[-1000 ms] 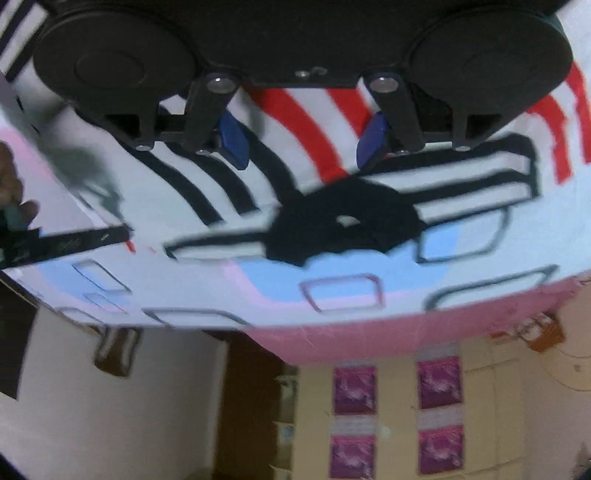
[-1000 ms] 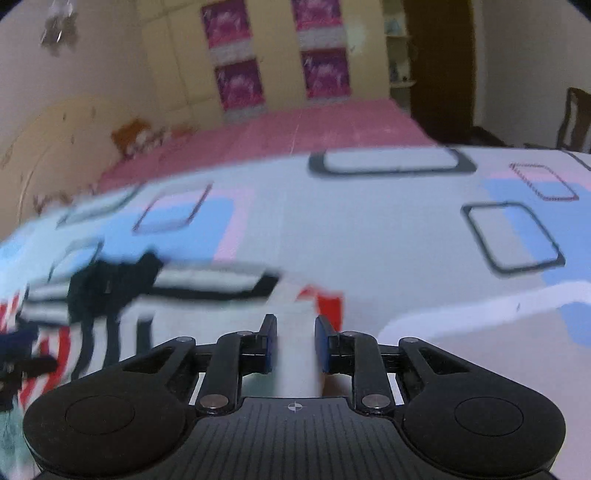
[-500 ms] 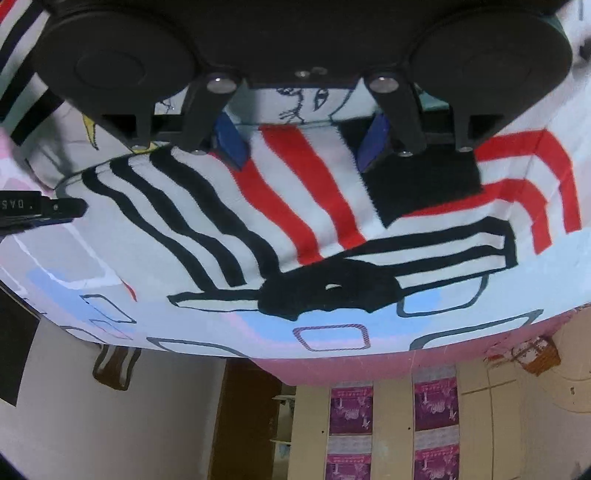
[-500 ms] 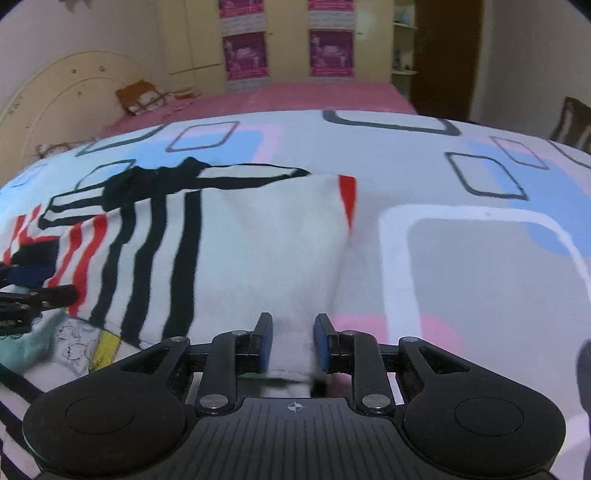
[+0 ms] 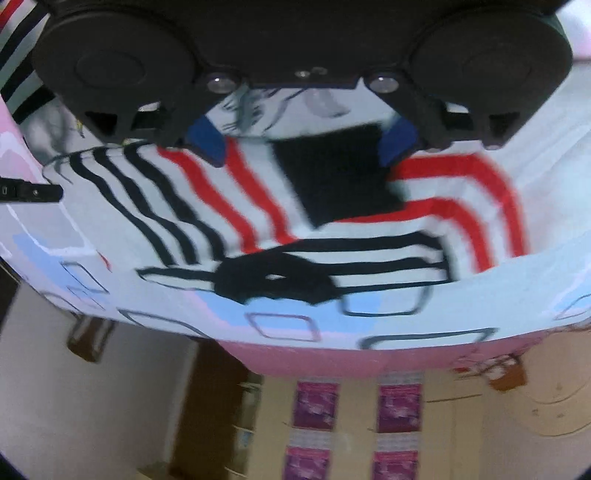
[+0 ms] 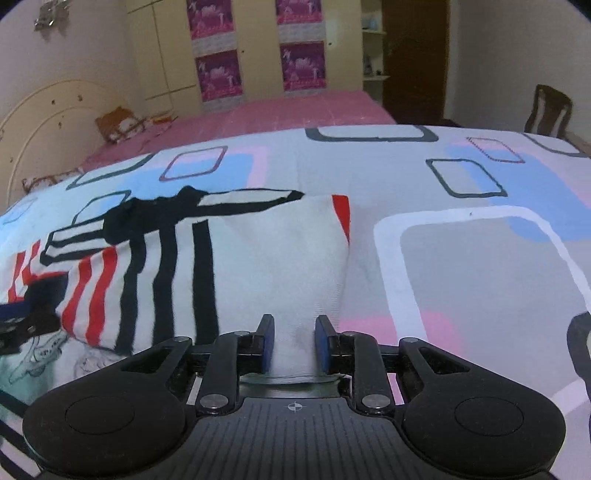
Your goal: Fold small clothes
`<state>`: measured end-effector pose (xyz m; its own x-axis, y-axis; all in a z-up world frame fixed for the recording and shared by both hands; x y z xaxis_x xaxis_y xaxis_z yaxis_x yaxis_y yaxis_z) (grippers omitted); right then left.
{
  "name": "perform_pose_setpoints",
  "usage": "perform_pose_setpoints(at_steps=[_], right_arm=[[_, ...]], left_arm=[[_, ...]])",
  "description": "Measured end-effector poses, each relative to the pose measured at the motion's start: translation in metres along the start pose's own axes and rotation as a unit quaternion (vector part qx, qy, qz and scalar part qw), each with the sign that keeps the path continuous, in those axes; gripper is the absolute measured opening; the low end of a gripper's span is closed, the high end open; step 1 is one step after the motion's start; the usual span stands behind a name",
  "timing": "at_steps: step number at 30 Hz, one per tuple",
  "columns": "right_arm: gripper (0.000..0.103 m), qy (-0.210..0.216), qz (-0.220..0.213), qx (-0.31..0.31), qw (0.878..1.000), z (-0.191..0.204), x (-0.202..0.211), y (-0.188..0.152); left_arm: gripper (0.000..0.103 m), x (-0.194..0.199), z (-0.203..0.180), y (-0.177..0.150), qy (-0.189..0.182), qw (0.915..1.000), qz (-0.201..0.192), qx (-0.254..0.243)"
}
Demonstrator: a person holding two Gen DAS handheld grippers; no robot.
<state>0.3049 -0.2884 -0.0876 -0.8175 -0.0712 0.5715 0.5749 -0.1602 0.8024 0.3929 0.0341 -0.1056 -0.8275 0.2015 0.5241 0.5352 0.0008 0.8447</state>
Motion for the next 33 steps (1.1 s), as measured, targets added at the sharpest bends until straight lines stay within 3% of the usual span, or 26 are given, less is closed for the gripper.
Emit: perform_pose_setpoints(at_steps=[1, 2, 3, 5, 6, 7, 10, 12, 16, 22, 23, 25, 26, 27, 28, 29, 30, 33], right_arm=[[0.065, -0.002, -0.003, 0.0, 1.0, 0.004, 0.002, 0.0], [0.074, -0.002, -0.012, 0.0, 1.0, 0.009, 0.006, 0.0], [0.075, 0.007, -0.022, -0.002, 1.0, 0.013, 0.009, 0.0], [0.074, 0.022, -0.019, -0.01, 1.0, 0.024, 0.01, 0.0], [0.065, 0.026, -0.019, -0.011, 0.999, 0.028, 0.01, 0.0], [0.049, 0.031, -0.018, -0.011, 0.999, 0.034, 0.009, 0.0], [0.034, 0.046, -0.004, -0.016, 0.999, 0.051, 0.002, -0.002], [0.034, 0.055, 0.004, -0.024, 0.998, 0.062, -0.002, -0.003], [0.034, 0.069, 0.018, -0.024, 0.997, 0.087, -0.009, -0.005], [0.034, 0.078, 0.021, -0.014, 0.997, 0.117, -0.009, -0.004], [0.034, 0.077, 0.021, -0.013, 0.997, 0.12, -0.009, -0.004], [0.034, 0.073, 0.021, -0.01, 0.997, 0.123, -0.007, -0.004], [0.034, 0.071, 0.021, -0.011, 0.997, 0.123, -0.007, -0.004], [0.034, 0.068, 0.021, -0.011, 0.997, 0.123, -0.007, -0.004], [0.034, 0.065, 0.021, -0.014, 0.998, 0.122, -0.006, -0.003], [0.034, 0.063, 0.021, -0.017, 0.998, 0.12, -0.006, -0.003], [0.034, 0.06, 0.021, -0.023, 0.998, 0.116, -0.006, -0.002], [0.034, 0.048, 0.018, -0.034, 0.998, 0.106, -0.004, 0.001]], left_arm=[[0.091, 0.008, 0.008, -0.001, 0.007, 0.9999, -0.001, 0.01], [0.091, 0.016, 0.018, -0.002, 0.014, 0.9996, -0.004, 0.024], [0.091, 0.025, 0.031, -0.003, 0.023, 0.9988, -0.008, 0.041], [0.085, 0.045, 0.059, -0.006, 0.037, 0.9962, -0.02, 0.076], [0.075, 0.057, 0.075, -0.009, 0.042, 0.9939, -0.029, 0.097], [0.074, 0.069, 0.091, -0.012, 0.053, 0.9912, -0.036, 0.116], [0.069, 0.103, 0.139, -0.022, 0.112, 0.9788, -0.055, 0.162], [0.064, 0.125, 0.178, -0.032, 0.152, 0.9621, -0.067, 0.216], [0.061, 0.158, 0.252, -0.057, 0.213, 0.9121, -0.089, 0.339], [0.046, 0.168, 0.317, -0.074, 0.222, 0.8549, -0.145, 0.446], [0.044, 0.167, 0.326, -0.076, 0.218, 0.8416, -0.158, 0.468], [0.033, 0.168, 0.341, -0.083, 0.212, 0.8175, -0.176, 0.506], [0.017, 0.165, 0.348, -0.085, 0.201, 0.8049, -0.183, 0.528], [0.007, 0.162, 0.353, -0.087, 0.193, 0.7964, -0.185, 0.543], [0.005, 0.157, 0.356, -0.087, 0.19, 0.7897, -0.185, 0.553], [0.006, 0.153, 0.357, -0.084, 0.188, 0.7893, -0.188, 0.554], [0.006, 0.151, 0.353, -0.079, 0.186, 0.7958, -0.191, 0.544], [0.006, 0.141, 0.333, -0.055, 0.161, 0.8273, -0.194, 0.502]])
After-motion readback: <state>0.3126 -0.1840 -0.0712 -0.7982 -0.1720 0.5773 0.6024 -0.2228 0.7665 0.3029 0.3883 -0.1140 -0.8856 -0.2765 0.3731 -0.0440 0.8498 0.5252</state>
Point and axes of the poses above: each gripper's, at about its wrist camera, not at the fingertips, and x roughly against the way its jaws point, z to its left, y to its top, the point moved 2 cm from there along -x, roughly the way its jaws point, and after that the axes turned 11 degrees about -z, right-handed, at the moved point
